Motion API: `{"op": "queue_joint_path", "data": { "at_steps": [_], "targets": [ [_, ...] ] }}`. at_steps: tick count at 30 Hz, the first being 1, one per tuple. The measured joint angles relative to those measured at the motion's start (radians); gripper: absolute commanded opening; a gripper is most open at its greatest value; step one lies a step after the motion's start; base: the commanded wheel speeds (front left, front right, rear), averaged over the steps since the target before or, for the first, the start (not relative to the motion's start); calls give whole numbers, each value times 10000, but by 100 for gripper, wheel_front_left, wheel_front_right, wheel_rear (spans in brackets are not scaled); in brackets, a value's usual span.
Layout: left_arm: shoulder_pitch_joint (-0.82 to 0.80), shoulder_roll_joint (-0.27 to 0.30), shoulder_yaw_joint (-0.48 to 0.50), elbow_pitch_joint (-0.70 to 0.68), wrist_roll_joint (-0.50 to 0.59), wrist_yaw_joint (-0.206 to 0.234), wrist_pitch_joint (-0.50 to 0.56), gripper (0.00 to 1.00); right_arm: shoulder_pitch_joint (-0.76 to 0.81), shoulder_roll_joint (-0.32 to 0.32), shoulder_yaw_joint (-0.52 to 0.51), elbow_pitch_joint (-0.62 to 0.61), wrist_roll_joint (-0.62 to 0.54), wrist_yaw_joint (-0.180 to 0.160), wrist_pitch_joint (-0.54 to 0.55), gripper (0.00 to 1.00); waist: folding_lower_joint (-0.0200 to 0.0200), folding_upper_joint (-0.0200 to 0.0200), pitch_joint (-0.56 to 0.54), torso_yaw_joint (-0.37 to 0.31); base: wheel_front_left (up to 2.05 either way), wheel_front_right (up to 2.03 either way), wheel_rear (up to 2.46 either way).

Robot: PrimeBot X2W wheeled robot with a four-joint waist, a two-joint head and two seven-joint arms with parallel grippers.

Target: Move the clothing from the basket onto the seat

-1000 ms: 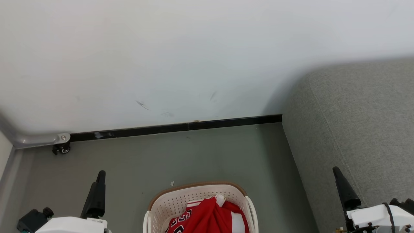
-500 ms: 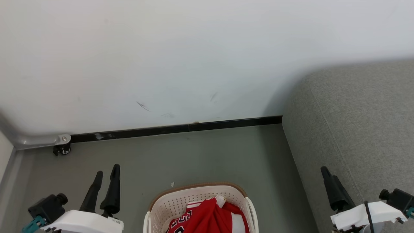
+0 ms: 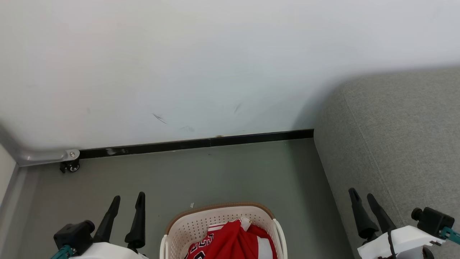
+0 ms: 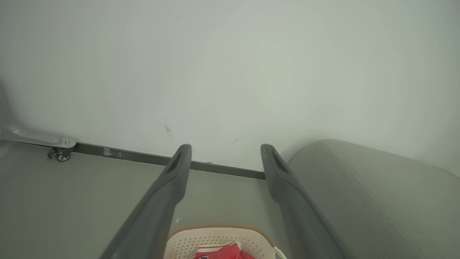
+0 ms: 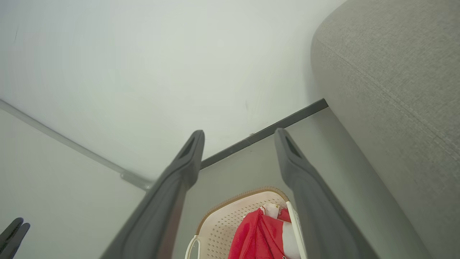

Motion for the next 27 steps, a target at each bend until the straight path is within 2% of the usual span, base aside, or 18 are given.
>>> {"op": "queue_joint_path", "data": {
  "at_steps": [13,27],
  "targets": [
    [148,-10,-144,244,1935,748,-441,100,1,4,71,8,-2220,0,-430,100,-23,0,44,4,0,0,0],
    [164,-12,-424,330,3799,1275,-982,100,3,4,324,36,-4100,0,-909,100,-27,0,23,8,0,0,0]
  ]
}}
